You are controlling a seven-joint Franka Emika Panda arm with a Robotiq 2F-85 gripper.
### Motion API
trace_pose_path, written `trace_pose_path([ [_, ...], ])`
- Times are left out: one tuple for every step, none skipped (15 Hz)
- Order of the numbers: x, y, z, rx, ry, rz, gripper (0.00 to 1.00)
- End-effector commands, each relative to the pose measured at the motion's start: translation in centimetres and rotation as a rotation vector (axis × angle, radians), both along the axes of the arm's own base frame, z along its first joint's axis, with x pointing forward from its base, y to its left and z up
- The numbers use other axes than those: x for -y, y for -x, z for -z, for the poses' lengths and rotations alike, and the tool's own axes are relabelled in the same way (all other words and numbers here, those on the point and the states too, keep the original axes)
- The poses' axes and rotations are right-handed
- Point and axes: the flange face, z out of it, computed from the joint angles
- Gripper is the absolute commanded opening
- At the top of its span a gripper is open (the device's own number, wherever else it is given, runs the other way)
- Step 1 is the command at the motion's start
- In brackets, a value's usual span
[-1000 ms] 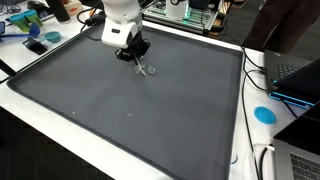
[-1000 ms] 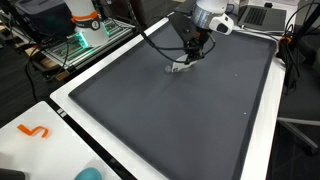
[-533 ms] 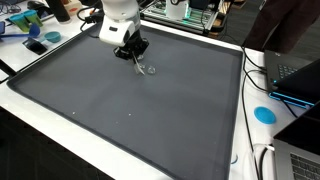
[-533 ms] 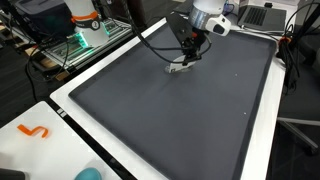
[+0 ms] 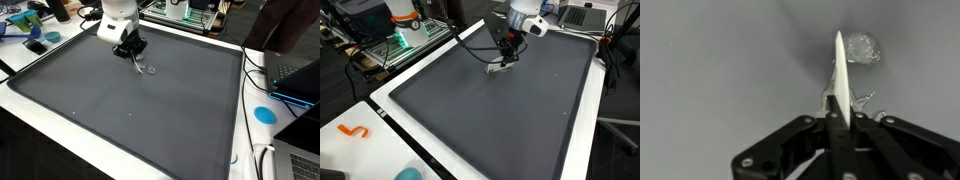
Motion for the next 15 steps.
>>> trace_pose_path([
  [2.6,2.5,5.9,-0.013,0.064,0.037,0.01],
  [2.7,2.6,5.9,-0.006,0.072,0.047,0.01],
  [2.8,2.7,5.9,0.006,0.082,0.056,0.01],
  [2.9,2.7,5.9,0.019,0.094,0.064,0.01],
  [3.1,2.7,5.9,0.032,0.107,0.074,0.01],
  [3.1,2.7,6.0,0.043,0.119,0.081,0.01],
  [3.2,2.7,5.9,0.06,0.133,0.089,0.01],
  [3.3,2.7,6.0,0.07,0.146,0.097,0.01],
  [3.3,2.7,6.1,0.07,0.155,0.11,0.01],
  [3.3,2.7,6.1,0.078,0.165,0.122,0.01],
  [3.4,2.6,6.1,0.083,0.171,0.139,0.01],
  [3.6,2.5,6.1,0.089,0.173,0.155,0.01],
  [3.6,2.2,5.7,0.097,0.171,0.173,0.01],
  [3.8,2.0,5.3,0.103,0.169,0.186,0.01],
  [3.9,1.6,4.9,0.116,0.169,0.201,0.01],
])
